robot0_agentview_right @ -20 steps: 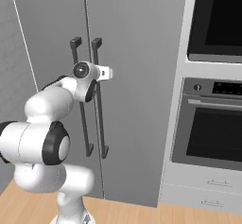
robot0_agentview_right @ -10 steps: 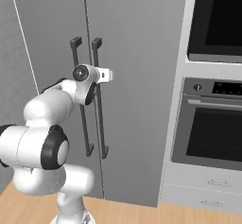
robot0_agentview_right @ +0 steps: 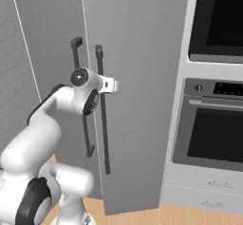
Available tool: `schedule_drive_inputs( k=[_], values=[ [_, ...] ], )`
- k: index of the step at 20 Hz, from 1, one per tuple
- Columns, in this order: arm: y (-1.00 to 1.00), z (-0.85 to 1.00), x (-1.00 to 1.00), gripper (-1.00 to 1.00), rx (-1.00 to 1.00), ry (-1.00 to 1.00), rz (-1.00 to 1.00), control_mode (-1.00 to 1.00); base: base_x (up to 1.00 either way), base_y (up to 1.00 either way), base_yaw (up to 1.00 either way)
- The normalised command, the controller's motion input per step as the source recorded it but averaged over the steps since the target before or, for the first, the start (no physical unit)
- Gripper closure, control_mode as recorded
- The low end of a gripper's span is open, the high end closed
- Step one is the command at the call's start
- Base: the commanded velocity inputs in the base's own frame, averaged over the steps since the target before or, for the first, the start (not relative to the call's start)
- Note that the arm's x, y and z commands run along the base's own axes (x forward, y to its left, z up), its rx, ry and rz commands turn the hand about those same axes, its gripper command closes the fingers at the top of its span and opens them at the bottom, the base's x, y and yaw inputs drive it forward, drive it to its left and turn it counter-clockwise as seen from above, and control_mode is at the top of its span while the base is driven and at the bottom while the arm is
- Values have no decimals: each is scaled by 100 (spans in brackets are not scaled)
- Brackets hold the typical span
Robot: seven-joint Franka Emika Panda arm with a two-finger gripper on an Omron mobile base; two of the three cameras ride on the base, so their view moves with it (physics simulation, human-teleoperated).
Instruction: Take the strawberry from the fridge and place it on top of the pancake, located on the dining counter.
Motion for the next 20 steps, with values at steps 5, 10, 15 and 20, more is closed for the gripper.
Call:
schedule_drive_inputs(
  k=[5,10,15,20],
  values=[
    [-100,-15,-100,100,0,19,0,-100,0,0,0],
    [-100,-3,-99,100,0,18,0,-100,0,0,0],
    [-82,34,-90,100,0,-1,-1,-100,0,0,0],
    [66,44,-97,-100,-20,0,-8,-100,0,0,0]
  ],
)
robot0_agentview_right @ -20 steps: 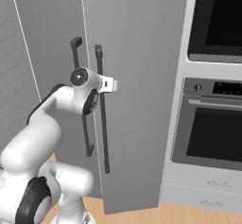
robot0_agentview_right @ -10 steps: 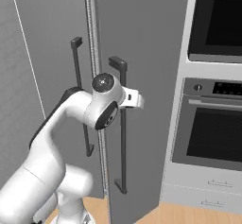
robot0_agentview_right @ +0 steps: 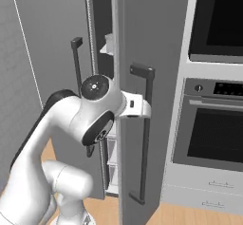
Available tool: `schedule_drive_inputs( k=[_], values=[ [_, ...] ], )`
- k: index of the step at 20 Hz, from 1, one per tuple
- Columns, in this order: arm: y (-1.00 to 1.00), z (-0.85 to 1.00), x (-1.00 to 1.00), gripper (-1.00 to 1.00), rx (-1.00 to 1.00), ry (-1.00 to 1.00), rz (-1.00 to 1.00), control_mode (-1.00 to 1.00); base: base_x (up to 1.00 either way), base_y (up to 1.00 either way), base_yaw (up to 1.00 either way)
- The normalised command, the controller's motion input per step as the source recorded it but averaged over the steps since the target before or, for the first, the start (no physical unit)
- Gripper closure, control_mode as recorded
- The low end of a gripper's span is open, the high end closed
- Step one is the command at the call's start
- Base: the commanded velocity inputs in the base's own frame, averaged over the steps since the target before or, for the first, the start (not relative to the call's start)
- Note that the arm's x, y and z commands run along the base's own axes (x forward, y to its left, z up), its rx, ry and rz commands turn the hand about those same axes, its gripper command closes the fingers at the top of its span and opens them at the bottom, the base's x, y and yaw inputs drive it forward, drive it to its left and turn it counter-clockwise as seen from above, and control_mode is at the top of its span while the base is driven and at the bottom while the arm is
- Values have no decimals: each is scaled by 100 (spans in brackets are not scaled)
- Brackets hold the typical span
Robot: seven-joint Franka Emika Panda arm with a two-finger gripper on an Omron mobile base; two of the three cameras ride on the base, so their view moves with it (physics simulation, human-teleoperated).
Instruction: Take the strawberry from the fridge and place it on top of the pancake, located on the dining counter.
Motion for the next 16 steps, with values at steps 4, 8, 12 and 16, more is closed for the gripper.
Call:
schedule_drive_inputs(
  k=[4,8,12,16],
  values=[
    [100,42,-57,-100,-38,4,-12,-100,0,0,0],
    [100,3,12,-100,-34,32,-14,-100,0,0,0],
    [33,-35,91,-100,-29,39,-11,-100,0,0,0],
    [1,-43,100,-100,-25,18,-8,-100,0,0,0]
  ],
)
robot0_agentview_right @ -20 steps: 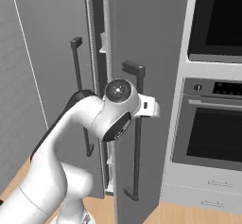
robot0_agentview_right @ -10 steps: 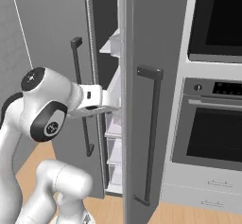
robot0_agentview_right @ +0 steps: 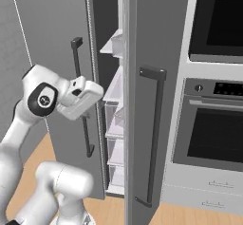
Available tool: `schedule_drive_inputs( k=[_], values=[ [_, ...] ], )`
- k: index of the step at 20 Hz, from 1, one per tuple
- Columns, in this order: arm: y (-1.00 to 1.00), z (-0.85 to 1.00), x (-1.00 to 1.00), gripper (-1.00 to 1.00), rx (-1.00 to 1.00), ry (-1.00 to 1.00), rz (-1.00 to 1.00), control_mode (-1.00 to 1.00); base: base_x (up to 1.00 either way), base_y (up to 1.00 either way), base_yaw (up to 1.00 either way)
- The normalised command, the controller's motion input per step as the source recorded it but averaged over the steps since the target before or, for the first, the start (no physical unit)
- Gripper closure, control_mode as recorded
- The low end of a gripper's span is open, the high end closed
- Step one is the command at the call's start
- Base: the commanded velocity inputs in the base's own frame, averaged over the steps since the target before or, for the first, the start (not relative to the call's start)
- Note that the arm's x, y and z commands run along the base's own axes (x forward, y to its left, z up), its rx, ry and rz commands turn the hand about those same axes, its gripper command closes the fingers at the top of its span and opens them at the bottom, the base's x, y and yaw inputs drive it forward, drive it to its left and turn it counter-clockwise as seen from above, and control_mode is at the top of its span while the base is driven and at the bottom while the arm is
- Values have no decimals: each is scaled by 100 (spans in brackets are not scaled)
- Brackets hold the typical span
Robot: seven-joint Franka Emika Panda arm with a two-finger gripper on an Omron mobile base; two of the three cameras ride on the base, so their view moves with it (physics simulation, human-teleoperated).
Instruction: Take the strawberry from the fridge and place it on top of the pancake, located on the dining counter.
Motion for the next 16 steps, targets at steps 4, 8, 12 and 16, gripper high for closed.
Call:
schedule_drive_inputs(
  k=[4,8,12,16],
  values=[
    [-7,-55,100,-100,-14,14,-7,-100,0,0,0],
    [-37,-54,98,-100,-5,6,-5,-100,0,0,0],
    [-54,-45,70,-100,-5,1,-8,-100,0,0,0],
    [-70,-47,55,-100,-4,5,-10,-100,0,0,0]
  ],
)
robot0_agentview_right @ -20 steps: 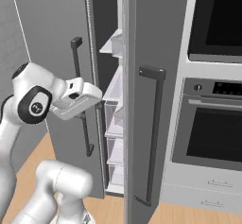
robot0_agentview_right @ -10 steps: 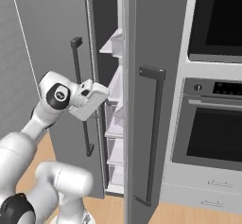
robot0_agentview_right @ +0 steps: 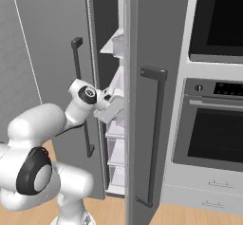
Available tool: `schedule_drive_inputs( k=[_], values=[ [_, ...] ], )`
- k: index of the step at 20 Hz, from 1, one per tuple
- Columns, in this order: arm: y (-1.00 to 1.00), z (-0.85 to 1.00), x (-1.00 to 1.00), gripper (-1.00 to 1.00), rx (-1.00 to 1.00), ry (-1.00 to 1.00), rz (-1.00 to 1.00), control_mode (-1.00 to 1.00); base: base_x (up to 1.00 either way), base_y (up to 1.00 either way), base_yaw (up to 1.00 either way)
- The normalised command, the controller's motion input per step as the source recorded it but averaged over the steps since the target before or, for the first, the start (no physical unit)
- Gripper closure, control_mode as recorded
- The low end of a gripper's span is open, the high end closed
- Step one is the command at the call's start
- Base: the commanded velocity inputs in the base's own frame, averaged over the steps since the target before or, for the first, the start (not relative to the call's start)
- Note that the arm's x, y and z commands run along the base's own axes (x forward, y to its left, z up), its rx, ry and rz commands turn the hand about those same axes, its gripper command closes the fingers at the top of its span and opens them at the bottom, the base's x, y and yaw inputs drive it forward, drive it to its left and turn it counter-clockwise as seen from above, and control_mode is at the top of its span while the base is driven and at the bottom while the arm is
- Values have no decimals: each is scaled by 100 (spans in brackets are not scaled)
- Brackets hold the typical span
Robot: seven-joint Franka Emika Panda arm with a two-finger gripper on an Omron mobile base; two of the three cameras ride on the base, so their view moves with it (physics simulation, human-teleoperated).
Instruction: Take the strawberry from the fridge and place it on top of the pancake, located on the dining counter.
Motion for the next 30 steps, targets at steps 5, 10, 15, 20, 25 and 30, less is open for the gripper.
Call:
schedule_drive_inputs(
  k=[5,10,15,20,25,30],
  values=[
    [-87,-36,32,-100,-3,6,-10,-100,0,0,0],
    [-99,-20,6,-100,-1,3,-9,-100,0,0,0],
    [-56,-1,0,-100,0,0,-4,-100,0,0,0],
    [0,0,-1,-100,0,0,1,-100,0,0,0],
    [67,58,-34,-100,-3,-3,13,-100,0,0,0],
    [94,56,-38,-100,-1,-10,12,-100,0,0,0]
  ],
)
